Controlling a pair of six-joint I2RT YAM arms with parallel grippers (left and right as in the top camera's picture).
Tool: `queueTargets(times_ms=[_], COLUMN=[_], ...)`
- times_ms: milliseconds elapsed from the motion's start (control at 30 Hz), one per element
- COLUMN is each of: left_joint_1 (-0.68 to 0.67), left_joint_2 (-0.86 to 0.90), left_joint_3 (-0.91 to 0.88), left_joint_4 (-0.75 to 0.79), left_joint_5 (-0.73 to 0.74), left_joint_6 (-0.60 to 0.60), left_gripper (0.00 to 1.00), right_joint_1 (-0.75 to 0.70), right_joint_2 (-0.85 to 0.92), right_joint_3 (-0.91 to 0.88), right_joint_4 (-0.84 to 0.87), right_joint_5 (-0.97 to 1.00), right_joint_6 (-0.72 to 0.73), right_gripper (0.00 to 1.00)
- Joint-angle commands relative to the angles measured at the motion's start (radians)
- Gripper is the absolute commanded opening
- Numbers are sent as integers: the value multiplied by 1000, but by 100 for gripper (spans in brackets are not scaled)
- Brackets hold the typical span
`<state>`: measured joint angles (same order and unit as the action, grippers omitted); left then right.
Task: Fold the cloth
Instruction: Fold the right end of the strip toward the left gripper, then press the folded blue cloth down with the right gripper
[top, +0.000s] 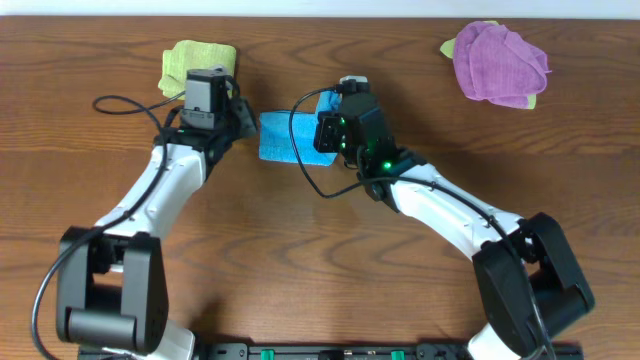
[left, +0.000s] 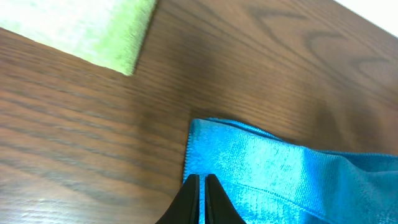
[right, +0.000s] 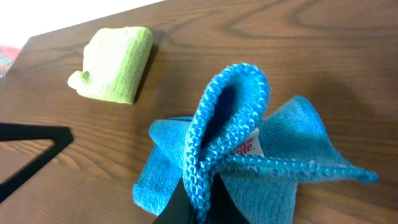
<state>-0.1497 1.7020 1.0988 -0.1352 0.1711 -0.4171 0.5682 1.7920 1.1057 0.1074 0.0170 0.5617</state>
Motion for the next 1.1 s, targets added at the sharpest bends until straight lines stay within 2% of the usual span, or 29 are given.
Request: queueTargets(times_ms=[0,433,1067], left_joint_1=[24,85,99], left_joint_2=[-32,-94,-110], left_joint_3=[17,17,17], left_joint_4=[-19,-117,-165], left_joint_5=[-25,-25,-25], left_joint_6=[22,29,37], left_gripper=[6,6,6], right_joint_1=[16,75,137], right_joint_2=[39,215,350], right_joint_3=[77,290,344], right_joint_4=[-40,-174,-138], right_joint_5=[6,0,-25], right_joint_6=[-18,-43,-42], right_gripper=[2,4,5])
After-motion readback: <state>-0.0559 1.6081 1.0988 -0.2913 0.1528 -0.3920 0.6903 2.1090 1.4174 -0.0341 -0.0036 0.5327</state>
